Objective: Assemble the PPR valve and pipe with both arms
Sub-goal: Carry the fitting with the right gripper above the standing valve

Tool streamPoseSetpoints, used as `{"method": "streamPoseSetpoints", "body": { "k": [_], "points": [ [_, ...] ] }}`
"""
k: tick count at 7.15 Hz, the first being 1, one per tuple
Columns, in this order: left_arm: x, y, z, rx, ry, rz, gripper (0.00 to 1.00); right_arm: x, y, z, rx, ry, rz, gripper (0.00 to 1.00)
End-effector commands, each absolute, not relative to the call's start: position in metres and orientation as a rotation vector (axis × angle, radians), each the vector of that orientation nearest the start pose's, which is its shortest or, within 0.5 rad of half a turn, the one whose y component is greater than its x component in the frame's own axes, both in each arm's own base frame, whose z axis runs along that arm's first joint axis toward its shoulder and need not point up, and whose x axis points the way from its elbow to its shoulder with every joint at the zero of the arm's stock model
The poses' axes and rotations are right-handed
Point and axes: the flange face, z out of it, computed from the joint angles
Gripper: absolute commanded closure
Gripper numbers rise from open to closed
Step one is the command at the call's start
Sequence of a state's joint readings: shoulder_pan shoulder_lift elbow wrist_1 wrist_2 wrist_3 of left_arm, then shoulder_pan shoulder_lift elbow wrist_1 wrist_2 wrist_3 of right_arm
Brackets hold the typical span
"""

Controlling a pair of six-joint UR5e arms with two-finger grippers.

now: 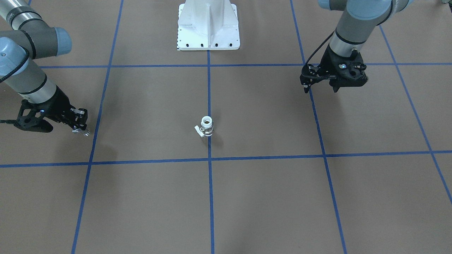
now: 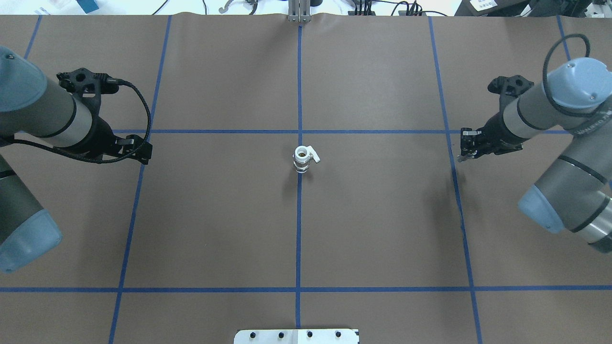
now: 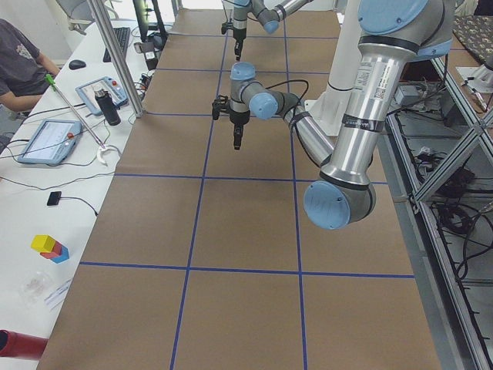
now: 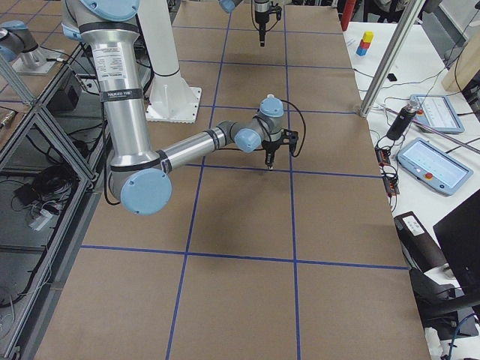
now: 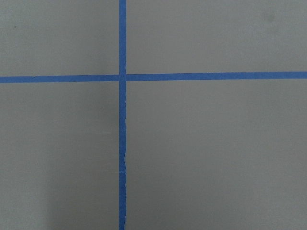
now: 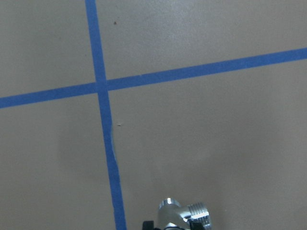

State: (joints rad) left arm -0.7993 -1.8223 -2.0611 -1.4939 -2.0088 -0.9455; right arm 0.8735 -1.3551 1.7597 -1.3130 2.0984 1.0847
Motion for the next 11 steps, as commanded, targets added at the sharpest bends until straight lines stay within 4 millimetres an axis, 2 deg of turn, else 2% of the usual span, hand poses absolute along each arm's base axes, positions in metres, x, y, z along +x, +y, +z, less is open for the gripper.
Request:
{"method": "streamPoseSetpoints", "body": {
  "k": [1, 2, 3, 6, 7, 8, 9, 11],
  "points": [
    [0.268, -0.451, 0.348, 0.131, 0.741, 0.072, 0.0, -0.334, -0.527, 0.342, -0.019, -0.785, 0.212, 1.0],
    [0.237, -0.458, 0.367, 0.145, 0.732, 0.132, 0.0, -0.36, -0.518, 0.318, -0.052, -0.806, 0.264, 1.0],
    [0.21, -0.464, 0.389, 0.157, 0.713, 0.184, 0.0, -0.385, -0.511, 0.279, -0.069, -0.845, 0.307, 1.0],
    [0.156, -0.49, 0.461, 0.142, 0.676, 0.286, 0.0, -0.441, -0.49, 0.191, -0.118, -0.882, 0.384, 1.0],
    [0.147, -0.5, 0.486, 0.133, 0.731, 0.307, 0.0, -0.459, -0.487, 0.163, -0.119, -0.875, 0.407, 1.0],
    [0.135, -0.508, 0.517, 0.147, 0.765, 0.314, 0.0, -0.482, -0.487, 0.146, -0.131, -0.87, 0.43, 1.0],
    [0.122, -0.51, 0.54, 0.178, 0.778, 0.306, 0.0, -0.495, -0.493, 0.141, -0.135, -0.858, 0.438, 1.0],
    [0.123, -0.51, 0.539, 0.184, 0.782, 0.308, 0.0, -0.508, -0.487, 0.134, -0.162, -0.859, 0.474, 1.0]
  ]
}}
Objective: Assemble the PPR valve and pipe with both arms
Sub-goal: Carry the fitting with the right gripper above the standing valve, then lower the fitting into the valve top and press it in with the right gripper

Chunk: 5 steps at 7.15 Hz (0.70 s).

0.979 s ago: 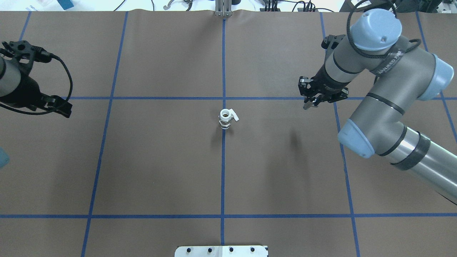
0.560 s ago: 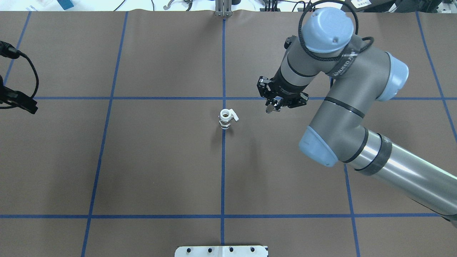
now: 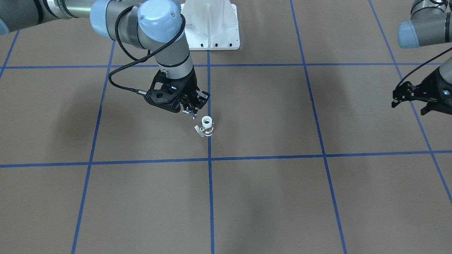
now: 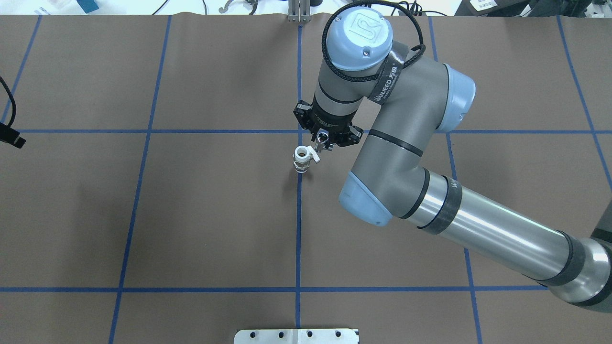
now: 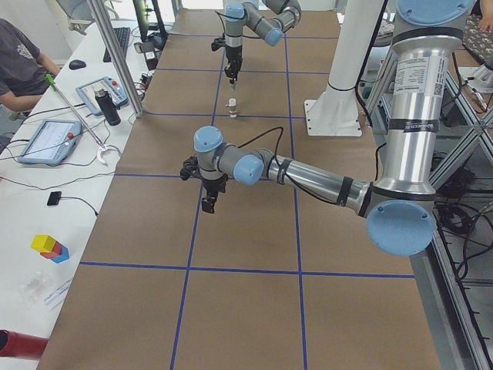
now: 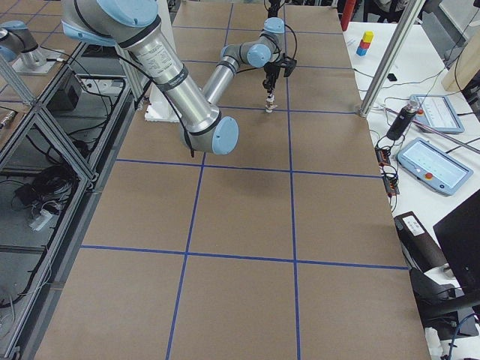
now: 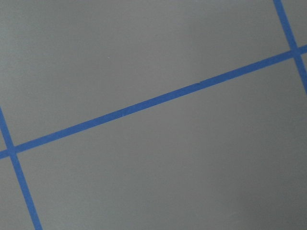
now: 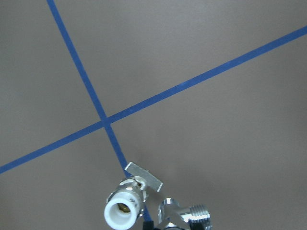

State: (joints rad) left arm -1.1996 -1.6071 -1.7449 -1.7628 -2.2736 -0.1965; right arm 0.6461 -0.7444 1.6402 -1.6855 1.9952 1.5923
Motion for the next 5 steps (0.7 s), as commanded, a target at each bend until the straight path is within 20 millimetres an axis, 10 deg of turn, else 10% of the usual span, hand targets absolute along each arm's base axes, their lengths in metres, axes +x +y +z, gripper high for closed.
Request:
{"method": "streamPoseSetpoints", "body": {
  "k": [1, 5],
  "points": [
    [0.123, -0.51, 0.537, 0.182, 0.79, 0.307, 0.0, -0.515, -0.486, 0.13, -0.166, -0.858, 0.471, 1.0],
    [0.123, -0.51, 0.536, 0.185, 0.792, 0.309, 0.0, -0.535, -0.491, 0.123, -0.151, -0.835, 0.493, 1.0]
  ]
}}
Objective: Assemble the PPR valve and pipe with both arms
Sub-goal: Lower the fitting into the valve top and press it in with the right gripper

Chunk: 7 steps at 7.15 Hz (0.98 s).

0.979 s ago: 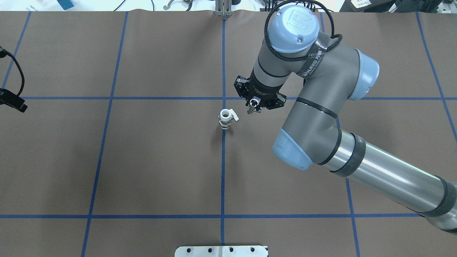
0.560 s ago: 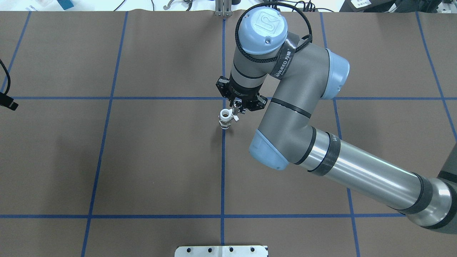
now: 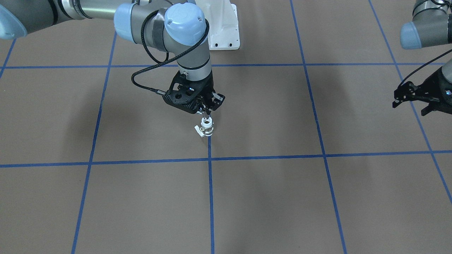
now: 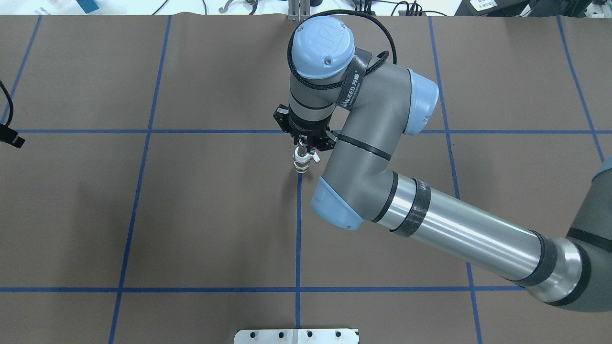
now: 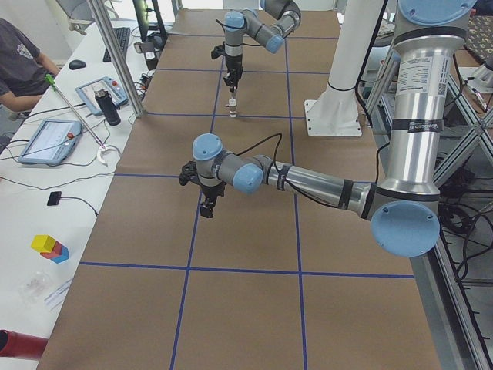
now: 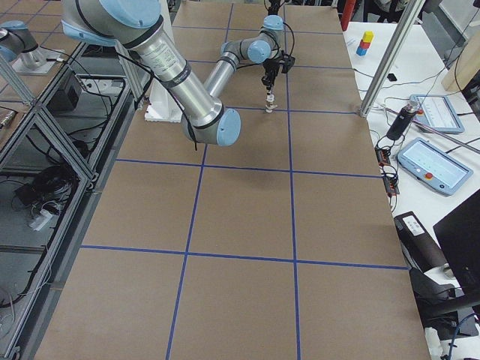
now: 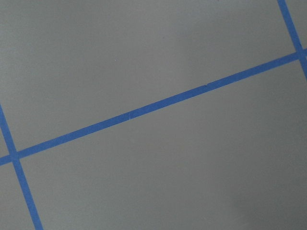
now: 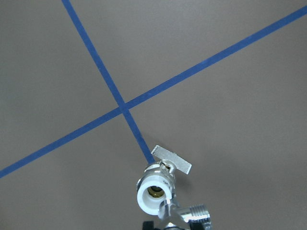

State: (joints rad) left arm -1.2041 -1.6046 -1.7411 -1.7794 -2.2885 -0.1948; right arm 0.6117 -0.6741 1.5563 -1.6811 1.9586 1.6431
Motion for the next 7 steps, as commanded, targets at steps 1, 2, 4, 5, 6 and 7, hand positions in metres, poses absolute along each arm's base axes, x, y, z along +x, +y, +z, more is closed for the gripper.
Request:
{"method": "streamPoseSetpoints", "body": {
  "k": [1, 2, 4, 5, 6, 7],
  "points": [
    [0.1238, -0.5094, 0.5365, 0.183, 0.792, 0.31, 0.0, -0.5341, -0.4938, 0.1233, -0.125, -0.831, 0.501, 1.0],
    [0.124, -0.5099, 0.5357, 0.183, 0.793, 0.309, 0.0, -0.5359, -0.4953, 0.1261, -0.125, -0.825, 0.502, 1.0],
    [0.124, -0.5098, 0.535, 0.184, 0.793, 0.309, 0.0, -0.538, -0.4954, 0.1252, -0.126, -0.823, 0.501, 1.0],
    [0.1239, -0.5099, 0.5351, 0.185, 0.792, 0.308, 0.0, -0.5395, -0.4938, 0.124, -0.127, -0.824, 0.499, 1.0],
    [0.1239, -0.5099, 0.5351, 0.185, 0.792, 0.308, 0.0, -0.5394, -0.4939, 0.1241, -0.125, -0.824, 0.498, 1.0],
    [0.1239, -0.5099, 0.5351, 0.185, 0.792, 0.308, 0.0, -0.5402, -0.4944, 0.1253, -0.126, -0.821, 0.499, 1.0]
  ]
}}
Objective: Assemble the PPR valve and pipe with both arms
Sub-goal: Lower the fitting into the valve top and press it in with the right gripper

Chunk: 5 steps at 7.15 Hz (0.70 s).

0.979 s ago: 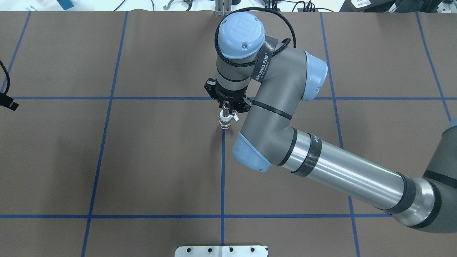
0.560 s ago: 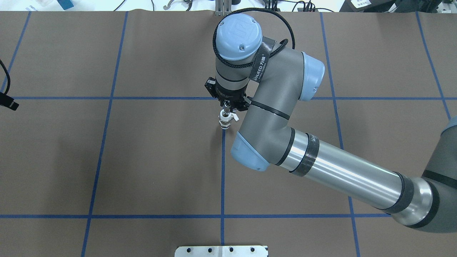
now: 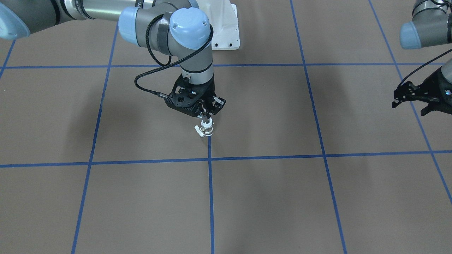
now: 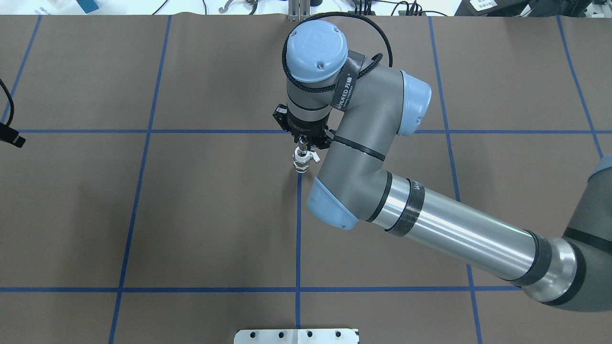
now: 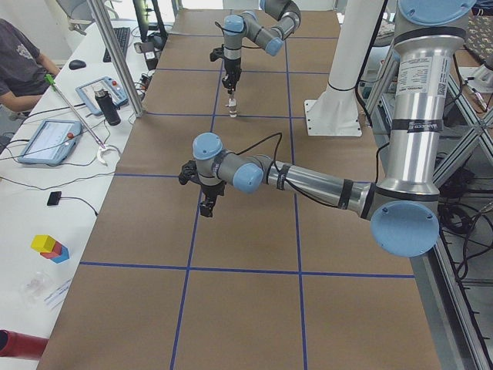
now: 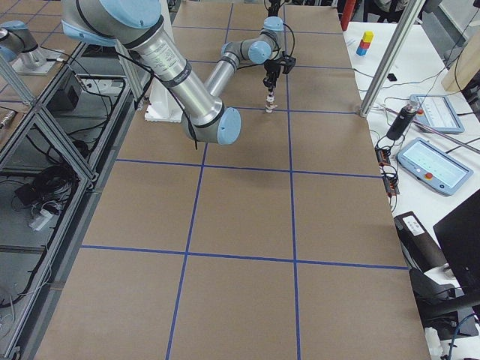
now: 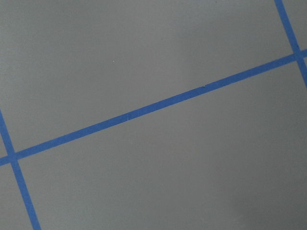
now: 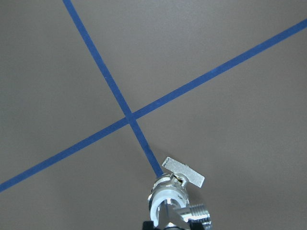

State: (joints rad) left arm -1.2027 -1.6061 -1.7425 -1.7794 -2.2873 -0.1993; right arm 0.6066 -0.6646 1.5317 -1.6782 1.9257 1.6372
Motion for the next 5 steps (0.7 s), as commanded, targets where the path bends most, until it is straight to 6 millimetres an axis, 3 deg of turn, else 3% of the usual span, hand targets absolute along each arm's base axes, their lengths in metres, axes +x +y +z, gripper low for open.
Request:
{"method": "streamPoseSetpoints", "body": {
  "k": [1, 5],
  "points": [
    [0.124, -0.51, 0.535, 0.185, 0.792, 0.308, 0.0, -0.54, -0.494, 0.124, -0.126, -0.822, 0.5, 1.0],
    [0.124, -0.51, 0.535, 0.184, 0.793, 0.307, 0.0, -0.555, -0.498, 0.124, -0.123, -0.859, 0.494, 1.0]
  ]
}}
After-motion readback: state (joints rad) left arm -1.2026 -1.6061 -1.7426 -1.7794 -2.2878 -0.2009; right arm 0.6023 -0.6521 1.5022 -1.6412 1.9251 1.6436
